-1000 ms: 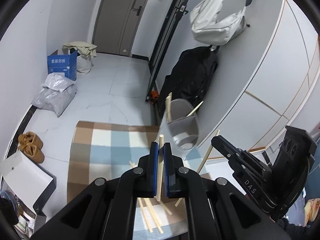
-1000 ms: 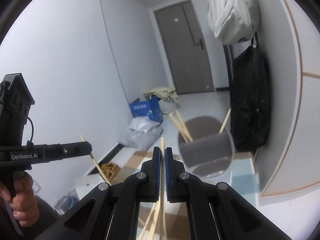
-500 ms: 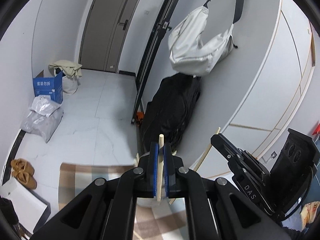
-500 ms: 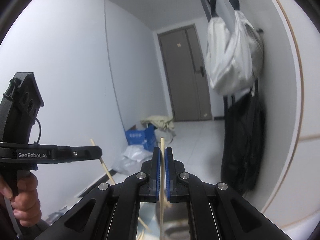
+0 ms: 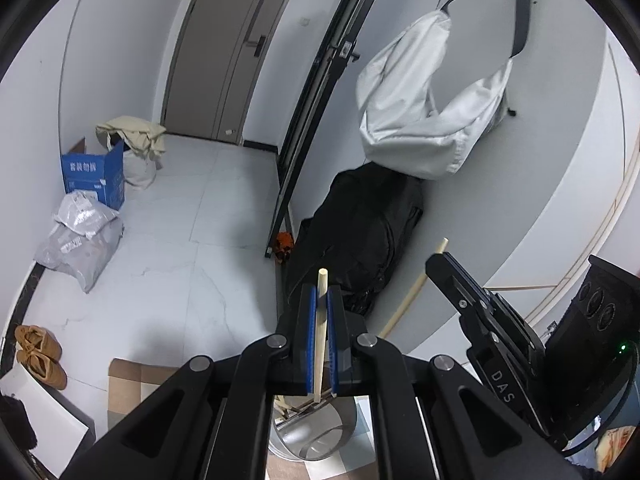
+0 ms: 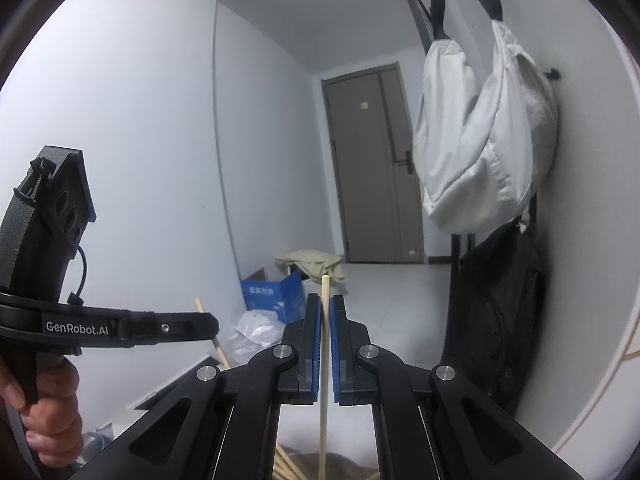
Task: Organize utensils
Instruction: 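Lower the chopsticks into the holder and open both grippers, then move both grippers back down to the remaining chopsticks, then close the right gripper on a chopstick from the pile and lift it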
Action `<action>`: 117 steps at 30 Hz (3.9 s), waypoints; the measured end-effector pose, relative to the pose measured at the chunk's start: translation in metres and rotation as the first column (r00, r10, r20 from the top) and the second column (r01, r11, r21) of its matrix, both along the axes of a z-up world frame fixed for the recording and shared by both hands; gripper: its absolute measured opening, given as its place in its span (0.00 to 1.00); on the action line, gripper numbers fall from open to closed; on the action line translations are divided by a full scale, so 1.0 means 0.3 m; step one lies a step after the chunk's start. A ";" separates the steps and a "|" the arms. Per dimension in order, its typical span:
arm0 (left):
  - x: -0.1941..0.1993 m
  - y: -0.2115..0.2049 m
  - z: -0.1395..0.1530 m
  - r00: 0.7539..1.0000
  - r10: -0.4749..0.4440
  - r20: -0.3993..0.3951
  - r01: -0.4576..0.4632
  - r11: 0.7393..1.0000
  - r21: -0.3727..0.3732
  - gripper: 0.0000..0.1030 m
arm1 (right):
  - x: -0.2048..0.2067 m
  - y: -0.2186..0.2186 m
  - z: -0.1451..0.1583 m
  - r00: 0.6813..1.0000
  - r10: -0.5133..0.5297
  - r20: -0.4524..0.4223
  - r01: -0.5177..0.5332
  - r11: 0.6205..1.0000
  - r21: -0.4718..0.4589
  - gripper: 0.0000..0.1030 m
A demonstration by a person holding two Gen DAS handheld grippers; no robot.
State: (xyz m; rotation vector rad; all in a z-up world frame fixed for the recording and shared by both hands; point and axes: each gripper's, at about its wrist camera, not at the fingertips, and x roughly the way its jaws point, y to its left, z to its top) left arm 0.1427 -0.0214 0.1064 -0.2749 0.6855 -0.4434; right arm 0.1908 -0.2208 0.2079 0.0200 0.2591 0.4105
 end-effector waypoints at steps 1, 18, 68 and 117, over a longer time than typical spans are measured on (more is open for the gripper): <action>0.010 -0.003 -0.009 1.000 0.003 -0.006 -0.003 1.000 0.006 0.01 | 0.012 0.004 -0.012 1.000 0.002 -0.002 -0.002 1.000 -0.005 0.03; 0.040 -0.025 -0.091 0.999 -0.011 -0.047 0.013 0.998 0.054 0.01 | 0.052 0.043 -0.163 0.996 0.056 -0.073 -0.063 0.994 -0.090 0.03; -0.395 0.100 -0.063 0.967 0.212 0.139 -0.234 0.957 0.171 0.95 | -0.522 0.062 -0.126 0.995 0.030 -0.100 -0.025 0.998 0.050 0.98; -0.352 0.415 -0.468 0.903 0.427 -0.053 -0.416 0.898 0.142 0.98 | -0.380 0.339 -0.774 0.828 -0.104 -0.551 -0.126 0.923 -0.363 0.60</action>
